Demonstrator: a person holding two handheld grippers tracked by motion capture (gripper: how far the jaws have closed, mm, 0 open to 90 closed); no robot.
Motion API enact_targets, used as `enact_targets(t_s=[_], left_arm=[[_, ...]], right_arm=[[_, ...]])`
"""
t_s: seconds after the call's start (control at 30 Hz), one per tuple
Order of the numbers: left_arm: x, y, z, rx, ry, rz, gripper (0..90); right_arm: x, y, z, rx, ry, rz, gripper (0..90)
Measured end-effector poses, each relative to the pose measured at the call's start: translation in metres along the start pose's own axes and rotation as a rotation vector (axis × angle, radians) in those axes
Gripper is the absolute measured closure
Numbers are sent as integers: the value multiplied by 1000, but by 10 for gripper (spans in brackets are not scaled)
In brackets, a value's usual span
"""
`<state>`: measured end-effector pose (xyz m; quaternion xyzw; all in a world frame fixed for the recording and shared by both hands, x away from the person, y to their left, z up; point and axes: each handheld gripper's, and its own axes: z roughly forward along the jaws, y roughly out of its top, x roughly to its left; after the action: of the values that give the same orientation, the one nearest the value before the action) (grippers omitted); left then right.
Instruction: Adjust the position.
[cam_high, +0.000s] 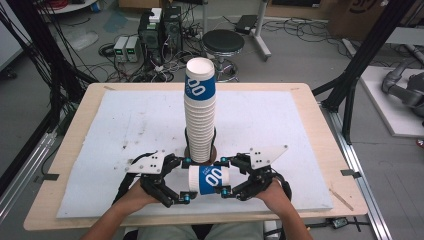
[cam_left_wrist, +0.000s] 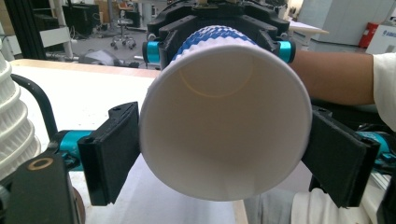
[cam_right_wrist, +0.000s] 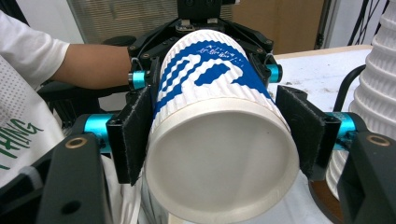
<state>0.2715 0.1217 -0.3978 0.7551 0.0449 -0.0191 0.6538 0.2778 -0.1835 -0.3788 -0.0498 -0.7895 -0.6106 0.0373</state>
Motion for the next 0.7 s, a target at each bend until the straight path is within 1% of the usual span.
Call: enact_targets(t_s=[0.03,0.13,0.2,0.33,0.63,0.7], left_arm=[[0,0,-1,2,-5,11,198],[0,0,0,15,-2,16,221],[0,0,0,32,1,21,245],[0,2,-1,42,7,33,293],[-2,5,1,66,13,38,333],[-3,6,1,81,16,37,345]], right_arm=[[0,-1,0,0,1,3,313],[0,-2,0,1,0,5,315],[0,-3,0,13,-5,4,319],[0,-3,0,34,-4,5,326],[0,1,-1,78,-6,12,320],[0,1,-2,82,-8,16,318]])
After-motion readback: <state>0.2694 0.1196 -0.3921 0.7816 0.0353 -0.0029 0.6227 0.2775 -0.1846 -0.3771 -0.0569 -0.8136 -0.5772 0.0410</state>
